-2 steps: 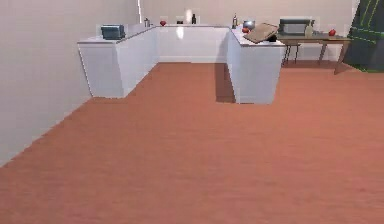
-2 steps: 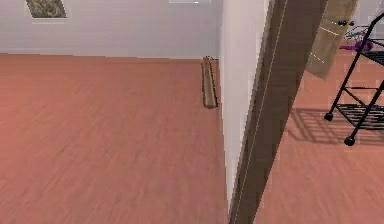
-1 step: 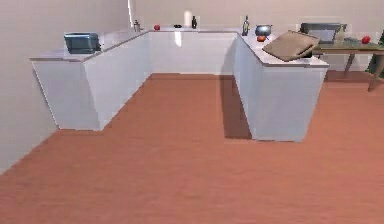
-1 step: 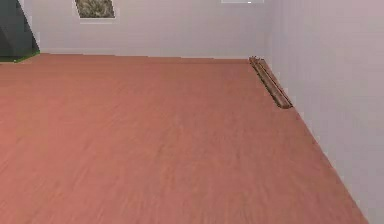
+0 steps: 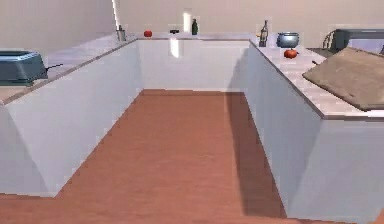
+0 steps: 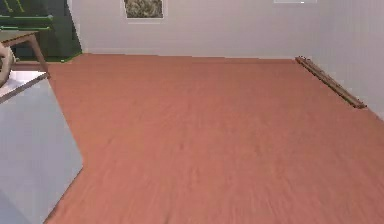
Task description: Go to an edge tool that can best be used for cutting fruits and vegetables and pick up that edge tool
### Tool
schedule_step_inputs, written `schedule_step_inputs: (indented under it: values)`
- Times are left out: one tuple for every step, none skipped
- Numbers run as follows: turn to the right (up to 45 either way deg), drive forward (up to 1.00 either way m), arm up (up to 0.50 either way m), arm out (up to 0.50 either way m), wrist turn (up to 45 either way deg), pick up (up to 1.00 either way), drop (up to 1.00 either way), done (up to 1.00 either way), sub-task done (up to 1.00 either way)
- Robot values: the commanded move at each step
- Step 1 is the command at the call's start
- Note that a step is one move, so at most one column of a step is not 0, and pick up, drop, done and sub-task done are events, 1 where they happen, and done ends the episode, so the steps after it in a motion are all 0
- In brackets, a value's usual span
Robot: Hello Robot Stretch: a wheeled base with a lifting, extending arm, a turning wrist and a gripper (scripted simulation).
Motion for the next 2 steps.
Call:
schedule_step_inputs:
  values:
    - [0.0, 1.0, 0.0, 0.0, 0.0, 0.0, 0.0, 0.0, 0.0]
    - [0.0, 1.0, 0.0, 0.0, 0.0, 0.0, 0.0, 0.0, 0.0]
